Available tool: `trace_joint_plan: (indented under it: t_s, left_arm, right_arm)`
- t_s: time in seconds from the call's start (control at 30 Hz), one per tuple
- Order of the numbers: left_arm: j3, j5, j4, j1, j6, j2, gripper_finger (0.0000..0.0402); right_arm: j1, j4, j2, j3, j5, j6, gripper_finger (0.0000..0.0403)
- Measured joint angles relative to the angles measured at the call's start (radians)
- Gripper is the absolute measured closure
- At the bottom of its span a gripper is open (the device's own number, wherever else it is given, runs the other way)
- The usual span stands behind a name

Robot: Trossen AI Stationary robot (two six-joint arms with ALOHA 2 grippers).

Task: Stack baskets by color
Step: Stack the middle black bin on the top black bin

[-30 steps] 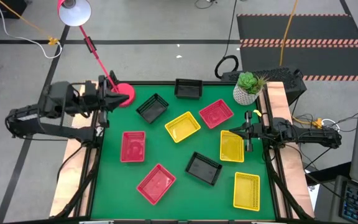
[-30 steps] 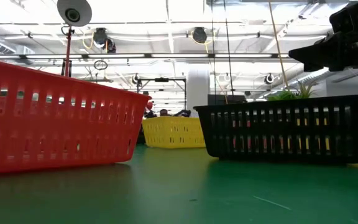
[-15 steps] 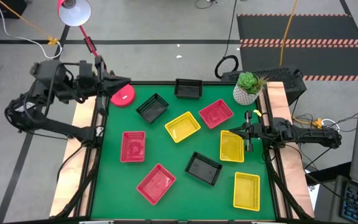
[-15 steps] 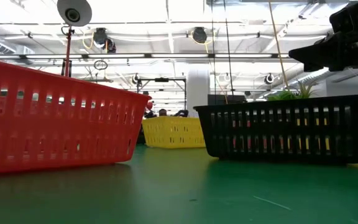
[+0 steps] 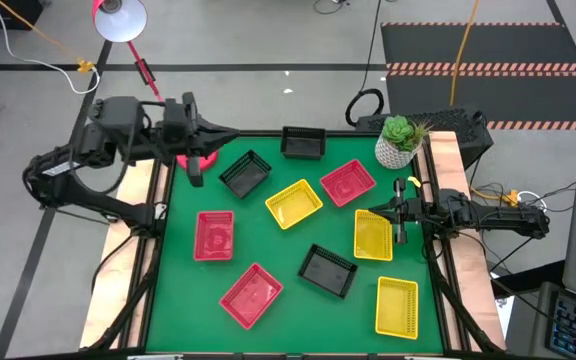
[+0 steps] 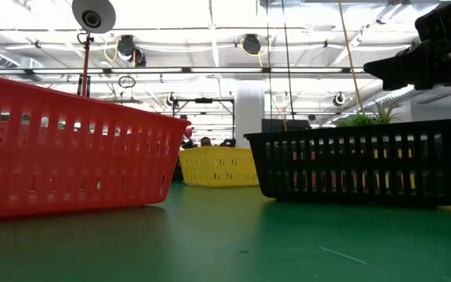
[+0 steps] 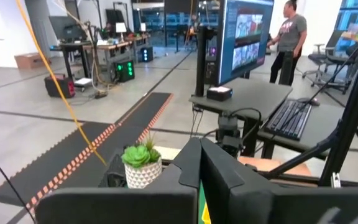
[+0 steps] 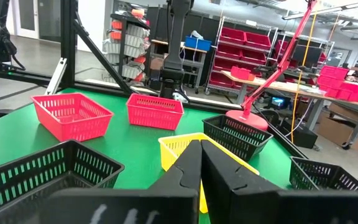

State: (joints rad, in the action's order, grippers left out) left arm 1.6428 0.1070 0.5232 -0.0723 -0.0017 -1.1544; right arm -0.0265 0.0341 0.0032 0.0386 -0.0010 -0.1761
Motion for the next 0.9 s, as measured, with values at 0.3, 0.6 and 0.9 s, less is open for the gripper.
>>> trace_joint_plan:
  t_s: [0.3,0.6,0.9]
  left_arm:
    - [0.000,0.000,-0.002,0.000,0.055,-0.013,0.0394]
    - [0.000,0.000,-0.003,0.000,0.043,-0.009,0.0380]
    - [0.000,-0.001,-0.003,0.000,0.042,-0.009,0.0396]
  right_arm:
    - [0.000,0.151,-0.001,0.016,0.003,0.282,0.0403]
    - [0.000,-0.025,0.172,0.374,0.138,0.295,0.0403]
    - [0.002,-0.321,0.469,0.818,0.127,0.351,0.0403]
